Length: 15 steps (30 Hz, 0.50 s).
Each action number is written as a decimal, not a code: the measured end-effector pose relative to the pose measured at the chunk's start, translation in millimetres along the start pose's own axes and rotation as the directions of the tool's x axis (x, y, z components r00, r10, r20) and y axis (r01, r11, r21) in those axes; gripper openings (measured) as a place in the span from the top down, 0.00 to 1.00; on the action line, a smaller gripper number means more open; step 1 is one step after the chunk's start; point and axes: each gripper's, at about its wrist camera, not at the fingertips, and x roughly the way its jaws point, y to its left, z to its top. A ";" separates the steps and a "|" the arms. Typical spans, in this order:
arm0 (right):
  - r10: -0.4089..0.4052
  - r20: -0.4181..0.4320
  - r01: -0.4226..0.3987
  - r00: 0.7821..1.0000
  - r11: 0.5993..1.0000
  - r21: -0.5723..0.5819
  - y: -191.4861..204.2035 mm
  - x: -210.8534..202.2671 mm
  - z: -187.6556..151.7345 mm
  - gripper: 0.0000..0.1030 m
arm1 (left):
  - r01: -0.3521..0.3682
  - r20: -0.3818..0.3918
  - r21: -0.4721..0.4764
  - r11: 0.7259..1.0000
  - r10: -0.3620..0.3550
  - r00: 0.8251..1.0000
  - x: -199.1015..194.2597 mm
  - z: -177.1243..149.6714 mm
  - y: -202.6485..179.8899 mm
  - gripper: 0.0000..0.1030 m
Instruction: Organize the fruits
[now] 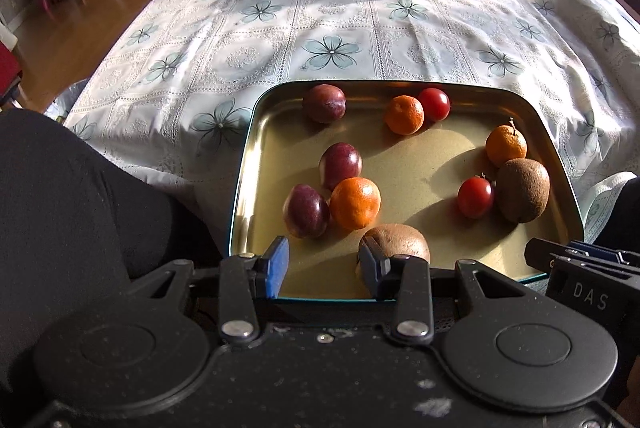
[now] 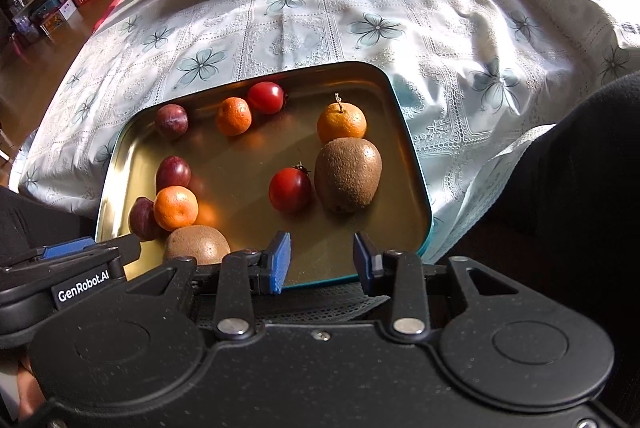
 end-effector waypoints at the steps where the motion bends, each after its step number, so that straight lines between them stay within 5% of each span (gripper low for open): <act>1: -0.004 0.004 0.004 1.000 1.000 -0.005 0.4 -0.1 -2.2 0.56 | -0.003 0.004 0.003 1.000 0.003 1.000 0.9 -3.4 0.1 0.60; 15: -0.011 0.053 0.014 0.999 0.998 -0.065 8.9 -7.6 -23.9 0.56 | 0.002 0.036 0.015 1.000 -0.003 0.999 4.3 -27.7 5.5 0.60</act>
